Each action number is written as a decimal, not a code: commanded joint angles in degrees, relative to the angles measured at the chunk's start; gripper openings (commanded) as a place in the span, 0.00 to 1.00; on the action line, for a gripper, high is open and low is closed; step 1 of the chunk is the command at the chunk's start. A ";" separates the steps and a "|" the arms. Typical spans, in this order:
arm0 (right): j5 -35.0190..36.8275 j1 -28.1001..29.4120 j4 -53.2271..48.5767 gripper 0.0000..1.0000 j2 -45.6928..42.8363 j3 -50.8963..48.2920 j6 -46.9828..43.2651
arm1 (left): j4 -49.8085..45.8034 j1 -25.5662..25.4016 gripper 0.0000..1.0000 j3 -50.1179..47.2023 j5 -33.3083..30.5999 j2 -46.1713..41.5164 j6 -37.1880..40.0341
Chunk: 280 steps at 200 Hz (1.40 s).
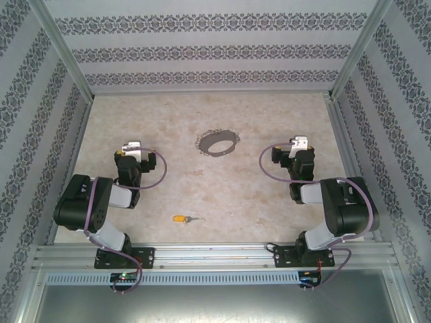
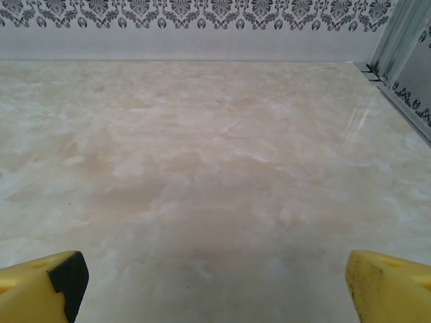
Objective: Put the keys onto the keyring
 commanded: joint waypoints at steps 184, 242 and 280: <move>-3.93 -2.08 0.15 0.98 -0.32 1.13 0.87 | -7.67 3.36 1.00 3.93 9.23 -0.55 -1.36; -4.37 -2.28 0.10 0.98 -0.32 1.13 0.99 | -7.33 3.36 1.00 3.69 9.58 -0.67 -1.02; -0.29 -2.25 -6.38 0.98 -5.38 2.44 2.14 | -12.40 3.27 1.00 3.00 6.24 -8.65 -2.18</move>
